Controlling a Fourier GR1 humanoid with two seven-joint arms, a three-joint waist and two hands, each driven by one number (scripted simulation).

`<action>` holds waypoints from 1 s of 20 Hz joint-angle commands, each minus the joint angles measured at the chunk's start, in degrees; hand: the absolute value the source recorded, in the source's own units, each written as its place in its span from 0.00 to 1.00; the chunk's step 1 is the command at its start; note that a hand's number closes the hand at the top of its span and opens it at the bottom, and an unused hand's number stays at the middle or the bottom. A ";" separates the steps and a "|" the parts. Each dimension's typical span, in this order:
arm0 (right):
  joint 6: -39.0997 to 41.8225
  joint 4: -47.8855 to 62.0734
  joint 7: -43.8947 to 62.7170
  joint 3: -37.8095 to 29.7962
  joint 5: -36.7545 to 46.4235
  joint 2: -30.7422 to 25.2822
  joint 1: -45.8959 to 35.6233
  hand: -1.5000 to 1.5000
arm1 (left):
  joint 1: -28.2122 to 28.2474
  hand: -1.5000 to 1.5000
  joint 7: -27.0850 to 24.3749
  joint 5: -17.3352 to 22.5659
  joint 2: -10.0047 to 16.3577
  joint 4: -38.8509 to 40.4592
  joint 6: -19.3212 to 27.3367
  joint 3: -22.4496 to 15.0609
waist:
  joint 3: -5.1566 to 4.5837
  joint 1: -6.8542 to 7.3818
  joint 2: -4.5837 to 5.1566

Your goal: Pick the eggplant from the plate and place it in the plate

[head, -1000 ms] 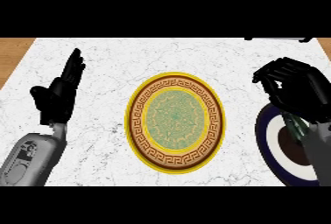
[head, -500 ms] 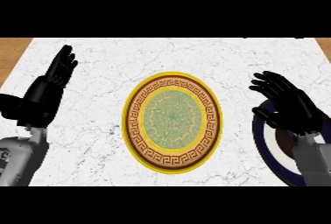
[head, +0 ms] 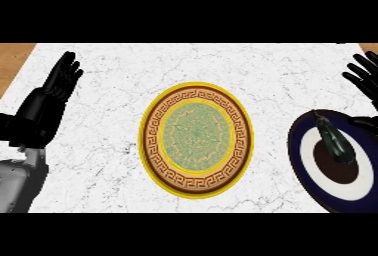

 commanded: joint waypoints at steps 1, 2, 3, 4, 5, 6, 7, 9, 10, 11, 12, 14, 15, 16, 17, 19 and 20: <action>7.88 3.76 4.55 1.77 4.00 -10.18 -2.12 0.00 | -0.51 0.50 -0.93 -0.64 -0.53 1.02 0.00 0.15 | -0.02 0.10 0.25; 9.79 5.20 8.15 2.01 3.39 -13.04 -4.12 0.00 | -0.89 0.50 1.33 0.04 0.27 -1.42 0.00 0.52 | 0.00 0.90 0.12; 12.27 5.62 7.70 4.39 5.88 -13.63 -3.68 0.00 | -0.98 0.50 0.36 0.22 0.14 -0.36 -0.93 0.36 | 0.00 0.89 0.32; 14.80 4.44 9.67 5.22 6.39 -16.56 -4.11 0.00 | -0.52 0.50 -1.44 -0.93 -0.33 1.63 -0.77 -0.11 | -0.09 0.23 0.34; 18.17 7.20 7.59 6.49 8.80 -17.59 -4.08 0.00 | 0.04 0.50 -0.68 -0.88 -1.54 0.17 0.11 -0.89 | 0.04 1.38 0.59; 21.07 7.64 10.55 7.34 7.31 -18.60 -6.23 0.00 | -2.26 0.50 -0.56 -0.50 -0.56 1.42 -0.64 0.32 | -0.01 0.96 0.51; 24.57 8.46 11.12 8.10 7.73 -20.54 -6.23 0.00 | -0.98 0.50 -0.62 -0.86 -1.06 0.37 -0.59 -0.64 | 0.00 1.22 0.43; 28.32 8.65 9.78 10.89 11.00 -20.60 -6.07 0.00 | 0.16 0.50 -0.59 -1.57 -2.07 -0.92 0.18 -1.47 | 0.03 1.13 0.26; 30.82 11.45 11.61 12.22 10.82 -20.55 -9.16 0.00 | -0.29 0.50 -1.22 -0.47 -0.03 0.36 -2.29 -0.13 | 0.02 2.40 0.68; 32.18 12.28 11.53 13.49 12.03 -19.72 -10.39 0.00 | 0.89 0.50 -1.51 -0.83 -0.75 -0.69 -1.86 -0.71 | 0.03 2.55 0.56; 35.37 12.94 10.61 14.12 12.88 -20.39 -9.33 0.00 | -1.49 0.50 1.54 -0.51 -0.93 -0.85 -1.06 -0.38 | 0.08 1.45 0.39; 37.21 15.58 10.84 15.34 15.13 -18.79 -13.41 0.00 | -1.15 0.50 1.64 -0.20 -0.47 -0.39 -1.75 0.67 | 0.06 1.44 0.36; 38.38 17.94 9.59 15.32 17.28 -19.03 -14.64 0.00 | -0.08 0.50 -1.52 -1.25 -1.65 1.67 -1.64 0.43 | 0.05 1.22 0.44; 37.74 20.07 7.09 15.93 20.41 -16.92 -15.68 0.00 | -3.06 0.50 0.25 -1.80 -2.57 2.71 -1.05 -0.21 | 0.09 1.06 0.52; 36.28 16.47 6.57 16.68 21.89 -15.85 -12.62 0.00 | -1.42 0.50 1.78 -0.81 -0.90 -0.91 -1.87 1.39 | 0.05 0.44 0.08; 34.00 20.08 4.30 17.76 27.05 -13.43 -14.62 0.00 | -1.46 0.50 2.83 -1.83 -1.22 -1.42 -1.57 0.99 | 0.08 0.78 0.18; 35.31 20.18 4.76 17.55 27.58 -14.00 -15.80 0.00 | -1.04 0.50 2.62 -1.36 -0.27 -1.37 -2.70 2.47 | 0.04 0.51 0.08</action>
